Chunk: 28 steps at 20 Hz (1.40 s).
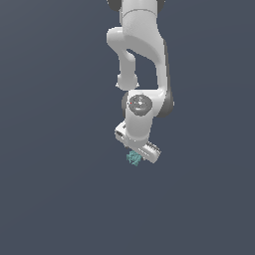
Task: Pick up the object and move it to a goal position.
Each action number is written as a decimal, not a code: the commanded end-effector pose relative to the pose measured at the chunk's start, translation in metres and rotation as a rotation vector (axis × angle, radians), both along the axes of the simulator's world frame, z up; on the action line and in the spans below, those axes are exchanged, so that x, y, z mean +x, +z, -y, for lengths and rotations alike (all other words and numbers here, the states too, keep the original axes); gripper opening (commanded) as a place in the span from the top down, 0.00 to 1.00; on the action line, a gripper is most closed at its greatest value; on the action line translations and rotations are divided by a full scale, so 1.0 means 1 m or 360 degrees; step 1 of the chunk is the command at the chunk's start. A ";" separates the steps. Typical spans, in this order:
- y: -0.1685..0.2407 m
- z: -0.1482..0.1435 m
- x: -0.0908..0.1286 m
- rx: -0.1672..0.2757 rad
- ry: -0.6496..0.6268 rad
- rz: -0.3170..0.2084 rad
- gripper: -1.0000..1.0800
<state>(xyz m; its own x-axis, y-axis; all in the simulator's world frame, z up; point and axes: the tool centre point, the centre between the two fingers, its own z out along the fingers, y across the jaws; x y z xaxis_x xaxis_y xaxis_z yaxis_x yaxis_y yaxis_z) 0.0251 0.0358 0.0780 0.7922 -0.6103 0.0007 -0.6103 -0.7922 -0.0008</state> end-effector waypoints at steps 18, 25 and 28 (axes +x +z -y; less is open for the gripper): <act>-0.038 0.000 0.000 0.0000 -0.0005 -0.0002 1.00; -0.035 -0.003 0.003 0.0000 -0.0004 -0.0001 1.00; -0.029 -0.008 0.008 0.0000 -0.0004 -0.0001 1.00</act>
<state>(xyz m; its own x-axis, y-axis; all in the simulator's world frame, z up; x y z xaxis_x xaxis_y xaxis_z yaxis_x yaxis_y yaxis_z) 0.0303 0.0410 0.0455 0.7902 -0.6129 -0.0006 -0.6129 -0.7902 0.0002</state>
